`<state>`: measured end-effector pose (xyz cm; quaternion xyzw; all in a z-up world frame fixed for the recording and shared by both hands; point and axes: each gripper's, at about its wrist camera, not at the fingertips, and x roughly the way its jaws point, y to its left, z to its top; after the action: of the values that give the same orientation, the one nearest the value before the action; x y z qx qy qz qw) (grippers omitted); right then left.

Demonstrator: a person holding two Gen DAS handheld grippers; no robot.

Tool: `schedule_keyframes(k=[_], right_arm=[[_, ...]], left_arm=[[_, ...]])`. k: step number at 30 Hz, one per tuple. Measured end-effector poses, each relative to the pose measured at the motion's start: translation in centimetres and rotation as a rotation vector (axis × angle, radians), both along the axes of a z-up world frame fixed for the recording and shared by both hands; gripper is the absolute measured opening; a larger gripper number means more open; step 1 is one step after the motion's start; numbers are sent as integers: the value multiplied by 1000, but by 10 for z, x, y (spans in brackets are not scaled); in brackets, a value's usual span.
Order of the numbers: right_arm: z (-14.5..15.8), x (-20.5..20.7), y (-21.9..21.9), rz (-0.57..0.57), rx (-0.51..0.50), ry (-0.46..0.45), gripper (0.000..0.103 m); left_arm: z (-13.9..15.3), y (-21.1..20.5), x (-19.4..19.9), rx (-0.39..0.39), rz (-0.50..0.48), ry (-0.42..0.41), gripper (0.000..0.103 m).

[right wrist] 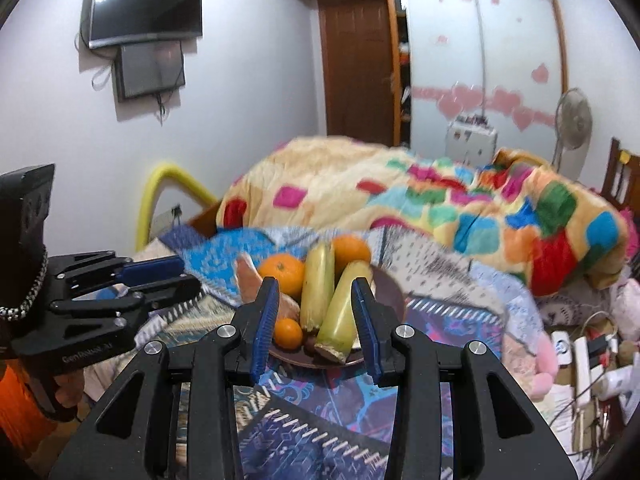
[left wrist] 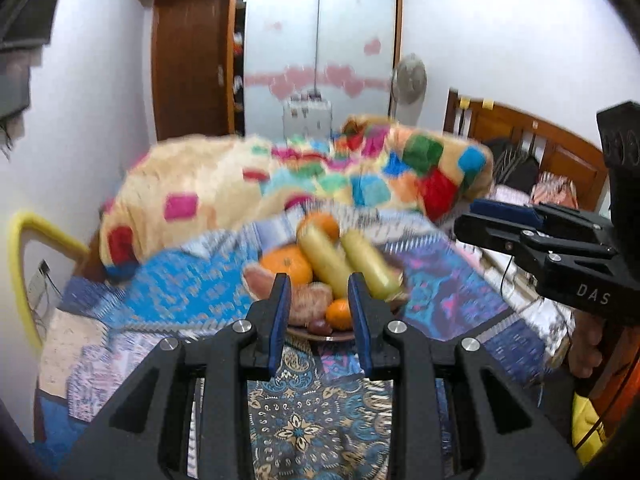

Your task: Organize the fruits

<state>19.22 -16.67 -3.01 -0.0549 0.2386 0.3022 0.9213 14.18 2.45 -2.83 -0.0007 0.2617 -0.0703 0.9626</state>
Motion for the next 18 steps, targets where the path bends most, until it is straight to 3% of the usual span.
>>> schedule_keyframes(k=[6,9,14,18], right_arm=[[41,-60,-19,-36,82,-136,34],[53,-88,-24,-47,116,-192,36],[62,-124,-28,-95,151,-274,55],[64,-135,-30,-117,163,-307,75]], left_arm=[[46,-11,-65,9,35,-179,33],[60,-17,-91,14,53,-246,48],[73,-21,-124,26,86,-316,72],[75,-22,-138,29,96,-334,75]])
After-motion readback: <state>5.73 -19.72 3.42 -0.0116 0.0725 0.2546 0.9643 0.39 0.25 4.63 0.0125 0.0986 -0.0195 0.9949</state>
